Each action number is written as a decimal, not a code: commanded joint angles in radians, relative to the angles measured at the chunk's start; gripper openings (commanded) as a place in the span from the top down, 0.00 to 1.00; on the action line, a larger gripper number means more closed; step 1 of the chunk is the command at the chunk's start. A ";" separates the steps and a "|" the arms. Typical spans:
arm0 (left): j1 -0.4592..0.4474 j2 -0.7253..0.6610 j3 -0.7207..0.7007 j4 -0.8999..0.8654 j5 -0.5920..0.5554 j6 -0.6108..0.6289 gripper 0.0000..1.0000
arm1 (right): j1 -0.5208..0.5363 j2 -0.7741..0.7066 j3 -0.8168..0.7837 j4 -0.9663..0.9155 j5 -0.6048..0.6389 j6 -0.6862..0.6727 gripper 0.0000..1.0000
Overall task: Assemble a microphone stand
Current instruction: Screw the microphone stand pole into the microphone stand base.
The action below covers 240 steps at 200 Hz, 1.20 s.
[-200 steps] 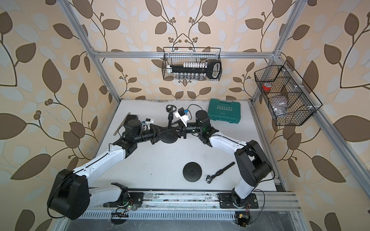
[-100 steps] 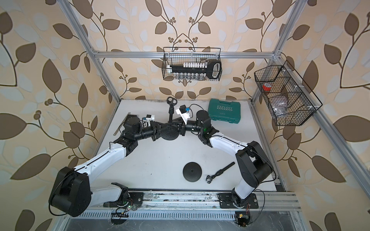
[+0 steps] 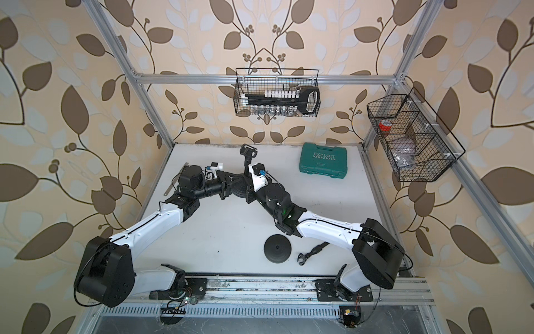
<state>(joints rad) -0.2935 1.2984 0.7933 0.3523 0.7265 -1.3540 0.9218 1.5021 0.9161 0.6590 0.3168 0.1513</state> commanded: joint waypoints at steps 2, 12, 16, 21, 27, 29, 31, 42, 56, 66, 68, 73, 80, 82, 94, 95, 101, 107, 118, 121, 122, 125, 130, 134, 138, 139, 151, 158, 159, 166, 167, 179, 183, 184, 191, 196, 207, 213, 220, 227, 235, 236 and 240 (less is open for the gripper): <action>0.003 -0.026 0.092 0.197 -0.080 -0.065 1.00 | 0.072 0.020 -0.014 -0.023 0.025 -0.033 1.00; 0.004 -0.032 0.093 0.189 -0.087 -0.059 1.00 | 0.071 0.020 -0.006 -0.028 0.014 -0.038 1.00; 0.004 -0.034 0.094 0.185 -0.088 -0.057 1.00 | 0.071 0.019 -0.004 -0.029 0.003 -0.039 1.00; 0.004 -0.034 0.096 0.178 -0.088 -0.054 1.00 | 0.065 0.016 -0.001 -0.032 -0.019 -0.036 1.00; 0.004 -0.036 0.098 0.168 -0.088 -0.049 1.00 | 0.052 0.013 0.004 -0.043 -0.064 -0.026 1.00; 0.004 -0.036 0.098 0.164 -0.088 -0.047 1.00 | 0.047 0.011 0.006 -0.049 -0.081 -0.023 0.98; 0.004 -0.036 0.099 0.160 -0.088 -0.044 1.00 | 0.040 0.010 0.009 -0.055 -0.097 -0.015 0.96; 0.005 -0.036 0.099 0.138 -0.092 -0.036 1.00 | 0.006 -0.005 0.020 -0.087 -0.190 0.000 0.80; 0.007 -0.034 0.098 0.114 -0.096 -0.024 1.00 | -0.039 -0.036 0.025 -0.115 -0.303 0.006 0.58; 0.010 -0.031 0.097 0.099 -0.100 -0.019 1.00 | -0.078 -0.066 0.025 -0.140 -0.392 0.005 0.49; 0.011 -0.031 0.096 0.098 -0.100 -0.018 1.00 | -0.086 -0.072 0.024 -0.145 -0.409 0.005 0.47; 0.013 -0.028 0.096 0.095 -0.102 -0.017 1.00 | -0.109 -0.088 0.021 -0.156 -0.456 0.007 0.44; 0.018 -0.022 0.098 0.094 -0.100 -0.016 1.00 | -0.143 -0.106 0.018 -0.164 -0.532 0.013 0.41; 0.018 -0.020 0.099 0.095 -0.099 -0.016 1.00 | -0.155 -0.107 0.016 -0.166 -0.554 0.017 0.41; 0.022 -0.006 0.105 0.097 -0.089 -0.018 1.00 | -0.211 -0.134 -0.001 -0.161 -0.671 0.034 0.39; 0.023 -0.005 0.106 0.096 -0.088 -0.019 1.00 | -0.212 -0.136 -0.002 -0.160 -0.681 0.035 0.39; 0.024 0.003 0.110 0.093 -0.081 -0.018 1.00 | -0.258 -0.145 -0.010 -0.157 -0.747 0.036 0.38; 0.025 0.012 0.117 0.092 -0.072 -0.021 1.00 | -0.291 -0.150 -0.014 -0.152 -0.801 0.041 0.38; 0.027 0.022 0.119 0.103 -0.056 -0.030 1.00 | -0.347 -0.148 -0.010 -0.153 -0.895 0.047 0.38; 0.027 0.024 0.118 0.107 -0.053 -0.032 1.00 | -0.362 -0.146 -0.006 -0.155 -0.925 0.046 0.39; 0.027 0.025 0.119 0.108 -0.051 -0.032 1.00 | -0.367 -0.145 -0.006 -0.156 -0.934 0.045 0.38; 0.027 0.027 0.118 0.112 -0.048 -0.034 1.00 | -0.380 -0.142 -0.001 -0.156 -0.960 0.044 0.39; 0.027 0.031 0.119 0.116 -0.042 -0.034 1.00 | -0.397 -0.136 0.004 -0.156 -0.990 0.041 0.40; 0.027 0.033 0.119 0.116 -0.035 -0.033 1.00 | -0.410 -0.130 0.010 -0.157 -1.011 0.034 0.40; 0.027 0.035 0.120 0.117 -0.029 -0.033 1.00 | -0.420 -0.123 0.017 -0.160 -1.034 0.026 0.41; 0.027 0.036 0.121 0.117 -0.027 -0.033 1.00 | -0.423 -0.121 0.020 -0.161 -1.041 0.025 0.41; 0.027 0.040 0.124 0.110 -0.008 -0.031 1.00 | -0.443 -0.097 0.047 -0.178 -1.091 -0.003 0.42; 0.027 0.044 0.128 0.106 0.009 -0.029 1.00 | -0.450 -0.080 0.065 -0.189 -1.116 -0.023 0.42; 0.027 0.044 0.128 0.106 0.012 -0.029 1.00 | -0.451 -0.076 0.067 -0.190 -1.122 -0.025 0.43; 0.027 0.049 0.132 0.105 0.029 -0.028 1.00 | -0.456 -0.059 0.085 -0.192 -1.149 -0.036 0.43; 0.027 0.051 0.132 0.104 0.032 -0.028 1.00 | -0.456 -0.056 0.086 -0.192 -1.152 -0.037 0.43; 0.027 0.057 0.138 0.105 0.063 -0.030 1.00 | -0.462 -0.026 0.111 -0.188 -1.187 -0.050 0.42; 0.027 0.057 0.138 0.105 0.070 -0.030 1.00 | -0.463 -0.016 0.120 -0.186 -1.197 -0.055 0.42; 0.027 0.058 0.139 0.104 0.072 -0.030 1.00 | -0.464 -0.013 0.122 -0.186 -1.199 -0.056 0.42; 0.027 0.058 0.141 0.099 0.080 -0.031 1.00 | -0.466 0.003 0.134 -0.185 -1.211 -0.057 0.40; 0.027 0.056 0.142 0.095 0.084 -0.030 1.00 | -0.467 0.014 0.146 -0.185 -1.218 -0.057 0.38; 0.027 0.050 0.142 0.086 0.092 -0.030 1.00 | -0.470 0.036 0.166 -0.182 -1.238 -0.055 0.38; 0.027 0.046 0.142 0.078 0.094 -0.028 1.00 | -0.469 0.047 0.178 -0.181 -1.244 -0.056 0.37; 0.027 0.043 0.144 0.070 0.096 -0.025 1.00 | -0.470 0.060 0.190 -0.182 -1.255 -0.054 0.37; 0.027 0.039 0.145 0.063 0.099 -0.025 1.00 | -0.470 0.071 0.200 -0.178 -1.270 -0.054 0.37; 0.027 0.038 0.145 0.059 0.102 -0.025 1.00 | -0.469 0.082 0.212 -0.172 -1.284 -0.049 0.38; 0.027 0.039 0.146 0.059 0.102 -0.025 1.00 | -0.469 0.084 0.214 -0.171 -1.286 -0.048 0.38; 0.027 0.039 0.148 0.057 0.106 -0.024 1.00 | -0.470 0.091 0.220 -0.169 -1.294 -0.047 0.38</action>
<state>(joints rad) -0.2733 1.3808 0.8745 0.3557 0.7685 -1.3716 0.4557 1.5585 1.0809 0.4740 -0.8864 0.1108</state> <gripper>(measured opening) 0.229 0.626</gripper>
